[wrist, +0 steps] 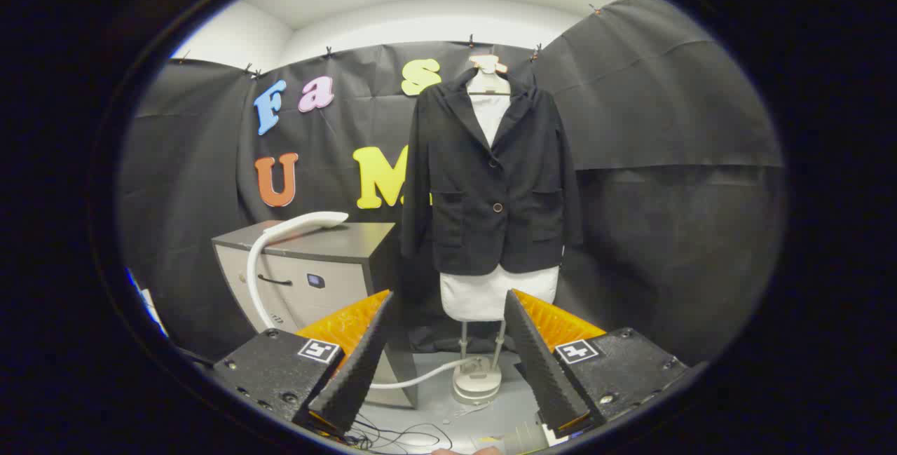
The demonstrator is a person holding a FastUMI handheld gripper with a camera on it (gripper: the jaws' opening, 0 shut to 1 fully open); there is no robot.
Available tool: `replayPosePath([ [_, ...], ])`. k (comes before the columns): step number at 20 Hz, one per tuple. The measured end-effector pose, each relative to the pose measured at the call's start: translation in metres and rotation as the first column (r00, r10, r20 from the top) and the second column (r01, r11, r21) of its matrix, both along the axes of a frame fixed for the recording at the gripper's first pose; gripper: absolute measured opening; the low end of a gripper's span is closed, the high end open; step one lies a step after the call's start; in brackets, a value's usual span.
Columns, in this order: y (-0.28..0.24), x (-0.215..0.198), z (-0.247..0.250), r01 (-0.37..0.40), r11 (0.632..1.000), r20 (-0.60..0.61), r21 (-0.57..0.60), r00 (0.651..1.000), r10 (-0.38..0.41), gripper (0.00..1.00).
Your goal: Iron the clothes twice with a garment steamer, once on the left side and once on the right side.
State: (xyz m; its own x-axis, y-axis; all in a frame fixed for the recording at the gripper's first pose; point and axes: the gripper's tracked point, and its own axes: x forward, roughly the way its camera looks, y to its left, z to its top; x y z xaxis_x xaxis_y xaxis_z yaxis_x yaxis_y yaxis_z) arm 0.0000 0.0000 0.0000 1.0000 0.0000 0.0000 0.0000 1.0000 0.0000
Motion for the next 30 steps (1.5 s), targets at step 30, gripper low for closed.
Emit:
replayPosePath([
  [30,0.237,0.125,0.085,-0.083,0.995,-0.189,0.047,0.978,0.091,0.96],
])
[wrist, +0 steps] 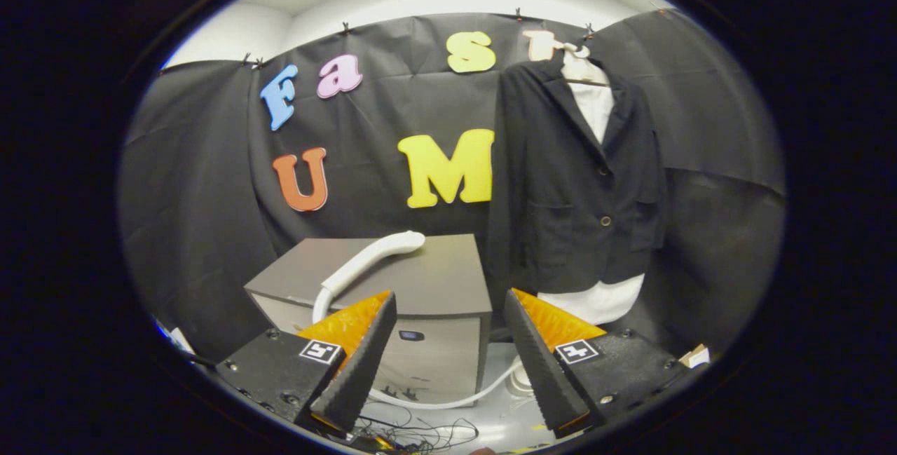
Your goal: Iron the clothes twice with a garment steamer, once on the left side and once on the right side.
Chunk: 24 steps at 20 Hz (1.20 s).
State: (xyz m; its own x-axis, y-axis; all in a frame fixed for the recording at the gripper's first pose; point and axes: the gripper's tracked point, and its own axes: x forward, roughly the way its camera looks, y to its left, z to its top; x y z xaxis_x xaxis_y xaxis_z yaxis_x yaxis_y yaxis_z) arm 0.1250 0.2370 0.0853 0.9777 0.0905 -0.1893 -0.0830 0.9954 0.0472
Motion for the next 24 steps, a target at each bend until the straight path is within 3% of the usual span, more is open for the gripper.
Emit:
replayPosePath([
  [6,0.079,0.045,-0.001,-0.07,0.997,-0.155,0.038,0.985,0.075,0.96],
  [13,0.145,0.116,-0.01,-0.124,0.989,-0.32,0.084,0.936,0.145,0.96],
  [17,0.161,0.164,-0.024,-0.118,0.991,-0.386,0.06,0.913,0.132,0.96],
  [24,0.172,0.217,-0.072,-0.08,0.994,-0.544,0.078,0.832,0.11,0.92],
])
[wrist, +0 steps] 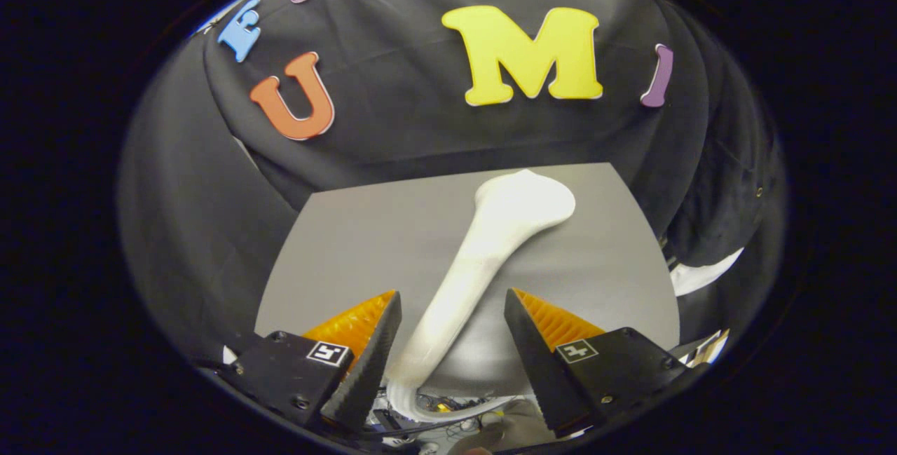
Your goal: Iron the clothes twice with a garment steamer, once on the left side and once on the right side.
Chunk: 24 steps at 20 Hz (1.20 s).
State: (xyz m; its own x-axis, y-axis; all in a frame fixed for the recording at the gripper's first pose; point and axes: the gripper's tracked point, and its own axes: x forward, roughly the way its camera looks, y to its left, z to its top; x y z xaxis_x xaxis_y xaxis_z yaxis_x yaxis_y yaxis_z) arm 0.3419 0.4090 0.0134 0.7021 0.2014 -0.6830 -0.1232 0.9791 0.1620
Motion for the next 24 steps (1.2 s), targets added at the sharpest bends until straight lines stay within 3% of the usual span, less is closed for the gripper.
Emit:
replayPosePath([
  [8,0.015,0.027,-0.019,0.001,1.0,-0.075,-0.019,0.997,-0.003,0.85],
  [14,0.043,0.033,-0.017,-0.093,0.992,-0.054,-0.082,0.995,0.089,0.82],
  [19,0.042,0.041,-0.026,-0.057,0.993,-0.062,-0.103,0.997,0.051,0.53],
  [24,0.052,0.042,-0.031,-0.114,0.991,-0.058,-0.074,0.992,0.11,0.47],
])
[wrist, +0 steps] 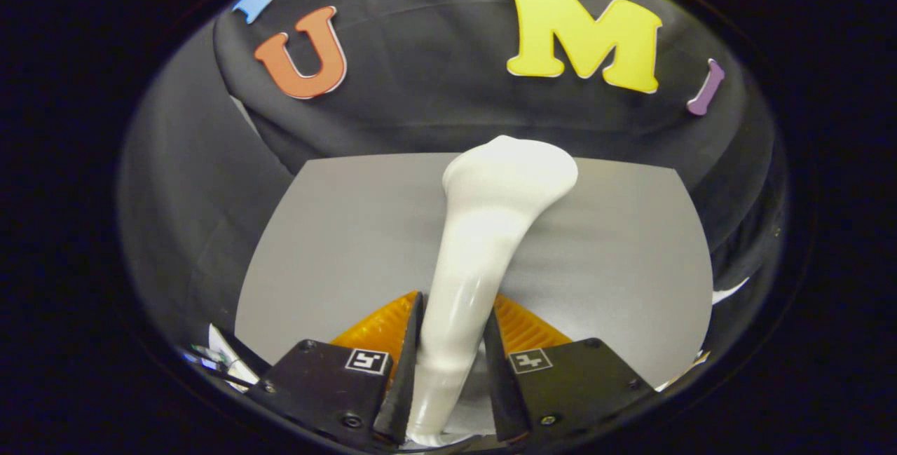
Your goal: Iron the clothes twice with a garment steamer, once on the left side and once on the right side.
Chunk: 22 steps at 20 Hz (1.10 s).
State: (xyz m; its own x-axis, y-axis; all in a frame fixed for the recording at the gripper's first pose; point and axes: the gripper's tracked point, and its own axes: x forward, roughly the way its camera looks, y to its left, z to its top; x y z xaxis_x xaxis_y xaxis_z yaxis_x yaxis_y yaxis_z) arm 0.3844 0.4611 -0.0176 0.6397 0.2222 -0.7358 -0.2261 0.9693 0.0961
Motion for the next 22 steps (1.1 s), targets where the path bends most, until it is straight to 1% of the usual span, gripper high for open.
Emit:
replayPosePath([
  [3,0.007,-0.001,0.013,-0.053,0.997,0.047,0.062,0.998,0.05,0.4],
  [7,0.007,-0.009,0.039,-0.105,0.989,0.138,0.106,0.986,0.09,0.38],
  [12,-0.009,-0.038,0.081,-0.132,0.983,0.249,0.13,0.964,0.096,0.37],
  [15,-0.019,-0.056,0.107,-0.17,0.973,0.318,0.153,0.941,0.115,0.37],
  [19,-0.041,-0.089,0.133,-0.201,0.97,0.392,0.133,0.91,0.135,0.37],
  [22,-0.064,-0.112,0.143,-0.201,0.97,0.431,0.133,0.894,0.126,0.37],
])
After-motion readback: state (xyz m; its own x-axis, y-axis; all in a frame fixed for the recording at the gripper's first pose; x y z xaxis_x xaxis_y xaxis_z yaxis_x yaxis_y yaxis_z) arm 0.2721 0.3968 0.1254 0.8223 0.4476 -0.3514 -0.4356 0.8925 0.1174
